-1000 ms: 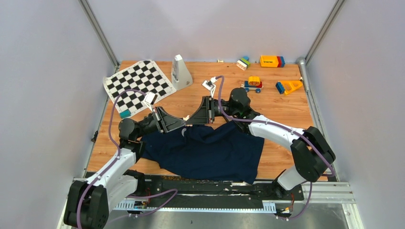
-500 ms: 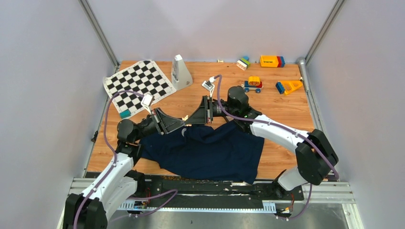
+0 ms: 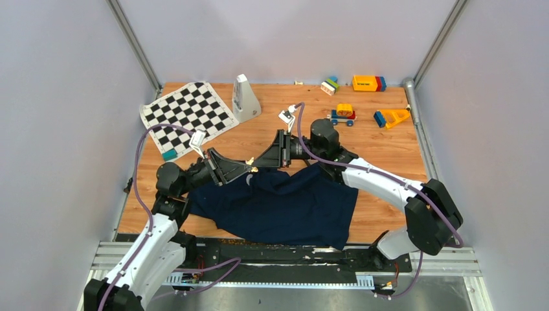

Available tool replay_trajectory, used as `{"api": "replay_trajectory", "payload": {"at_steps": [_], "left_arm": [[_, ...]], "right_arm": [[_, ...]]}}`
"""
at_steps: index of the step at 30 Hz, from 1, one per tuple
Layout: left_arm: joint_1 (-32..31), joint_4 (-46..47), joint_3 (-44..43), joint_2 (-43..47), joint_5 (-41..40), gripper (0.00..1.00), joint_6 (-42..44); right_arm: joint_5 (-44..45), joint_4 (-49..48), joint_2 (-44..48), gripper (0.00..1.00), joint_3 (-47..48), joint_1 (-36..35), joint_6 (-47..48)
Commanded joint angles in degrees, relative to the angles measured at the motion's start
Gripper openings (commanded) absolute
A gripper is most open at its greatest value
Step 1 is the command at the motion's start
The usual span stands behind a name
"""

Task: Remove the brooch from the garment
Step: Close the brooch, then move the clothes to the center of the board.

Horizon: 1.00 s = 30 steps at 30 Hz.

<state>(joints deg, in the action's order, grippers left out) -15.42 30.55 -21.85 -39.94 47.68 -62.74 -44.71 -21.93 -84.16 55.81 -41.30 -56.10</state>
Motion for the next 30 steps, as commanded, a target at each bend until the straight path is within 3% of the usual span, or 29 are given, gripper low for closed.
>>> {"api": "replay_trajectory", "payload": {"at_steps": [1, 6, 10, 13, 16, 23, 30], "left_arm": [[-0.49, 1.18, -3.20, 1.58, 1.66, 0.00, 2.59], [-0.49, -0.07, -3.18, 1.02, 1.70, 0.00, 3.36], [-0.49, -1.68, -3.21, 0.54, 1.51, 0.00, 4.23], [-0.56, -2.94, -3.20, 0.14, 1.37, 0.00, 4.83], [-0.88, -6.52, -3.77, -0.20, 0.85, 0.00, 7.38], [-8.18, -22.63, -7.00, -2.23, -7.71, 0.00, 19.24], [-14.73, -19.75, -5.47, -15.66, -13.46, 0.00, 22.58]], "right_arm": [[4.54, -0.37, 1.69, 0.36, -1.49, 1.40, 0.66], [1.16, -3.88, 2.80, 0.68, -2.65, 1.40, 2.11], [0.94, -4.95, 5.81, 0.79, -4.19, 1.40, 4.50], [1.86, -2.20, 7.77, 0.80, -4.37, 1.69, 6.68], [6.06, 7.43, 9.28, 0.79, -2.96, 2.33, 10.40], [20.35, 26.33, 15.62, 0.75, -5.39, 6.41, 17.20], [37.82, 37.08, 21.29, 0.75, -11.59, 14.08, 20.04]]}}
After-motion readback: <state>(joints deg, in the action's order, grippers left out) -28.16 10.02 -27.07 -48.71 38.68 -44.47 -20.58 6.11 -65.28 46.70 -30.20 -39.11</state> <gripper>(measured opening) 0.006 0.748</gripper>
